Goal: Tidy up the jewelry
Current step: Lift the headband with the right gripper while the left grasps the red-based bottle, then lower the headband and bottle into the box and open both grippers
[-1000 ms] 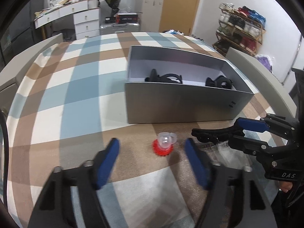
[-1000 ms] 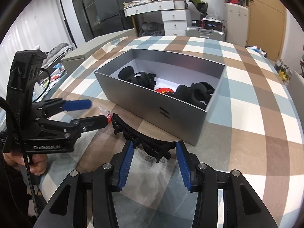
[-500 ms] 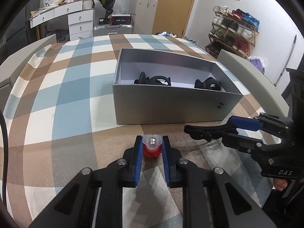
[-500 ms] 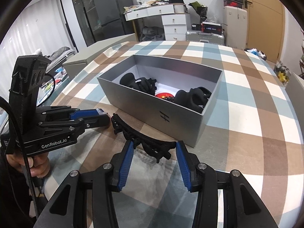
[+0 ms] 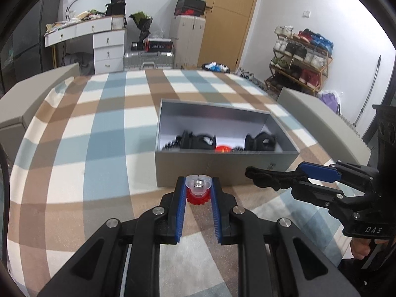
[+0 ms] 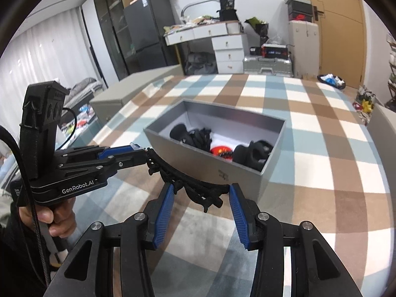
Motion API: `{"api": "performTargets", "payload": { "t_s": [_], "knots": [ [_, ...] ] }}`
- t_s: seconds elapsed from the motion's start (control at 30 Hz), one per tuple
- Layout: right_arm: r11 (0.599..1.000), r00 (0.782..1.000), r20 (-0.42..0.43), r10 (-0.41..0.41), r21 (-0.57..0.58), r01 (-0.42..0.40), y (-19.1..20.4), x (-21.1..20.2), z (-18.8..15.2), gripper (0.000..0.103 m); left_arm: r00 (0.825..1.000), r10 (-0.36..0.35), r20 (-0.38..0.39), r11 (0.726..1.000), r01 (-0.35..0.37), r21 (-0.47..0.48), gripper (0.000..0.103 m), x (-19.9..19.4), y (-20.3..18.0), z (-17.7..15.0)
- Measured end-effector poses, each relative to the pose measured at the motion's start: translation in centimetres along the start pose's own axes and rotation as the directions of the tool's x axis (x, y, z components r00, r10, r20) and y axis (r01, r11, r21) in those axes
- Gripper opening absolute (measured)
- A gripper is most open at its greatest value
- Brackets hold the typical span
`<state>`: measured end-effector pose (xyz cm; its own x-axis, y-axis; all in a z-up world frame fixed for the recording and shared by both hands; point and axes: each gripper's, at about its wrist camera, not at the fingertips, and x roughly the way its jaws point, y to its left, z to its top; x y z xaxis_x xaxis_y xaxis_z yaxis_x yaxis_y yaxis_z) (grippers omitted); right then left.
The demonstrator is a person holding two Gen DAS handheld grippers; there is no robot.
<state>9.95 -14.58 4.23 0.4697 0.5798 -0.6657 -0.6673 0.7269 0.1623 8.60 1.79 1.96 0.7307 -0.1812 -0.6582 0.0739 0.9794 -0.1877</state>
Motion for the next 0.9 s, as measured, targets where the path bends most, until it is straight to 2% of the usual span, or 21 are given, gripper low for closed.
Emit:
{"api": "performTargets", "payload": {
  "t_s": [0.17, 0.37, 0.5, 0.9],
  "knots": [
    [0.999, 0.999, 0.037, -0.027, 0.034, 0.025, -0.6, -0.8, 0.9, 0.045, 0.999, 0.003, 0.039, 1.000, -0.003, 0.013, 0.014, 0.0, -0.1, 1.1],
    [0.991, 0.991, 0.088, -0.097, 0.099, 0.088, -1.7, -1.0, 2.1, 0.045, 0.998, 0.005, 0.055, 1.000, -0.006, 0.027, 0.014, 0.5, -0.2, 2.0],
    [0.984, 0.989, 0.087, -0.123, 0.140, 0.111, -2.3, -0.6, 2.5, 0.045, 0.997, 0.012, 0.076, 0.999, -0.016, 0.044, 0.014, 0.6, -0.3, 2.6],
    [0.978, 0.989, 0.069, -0.134, 0.170, 0.121, -2.3, 1.9, 3.9, 0.045, 0.996, 0.041, 0.085, 0.997, -0.046, 0.056, 0.014, 2.6, 0.2, 3.8]
  ]
}}
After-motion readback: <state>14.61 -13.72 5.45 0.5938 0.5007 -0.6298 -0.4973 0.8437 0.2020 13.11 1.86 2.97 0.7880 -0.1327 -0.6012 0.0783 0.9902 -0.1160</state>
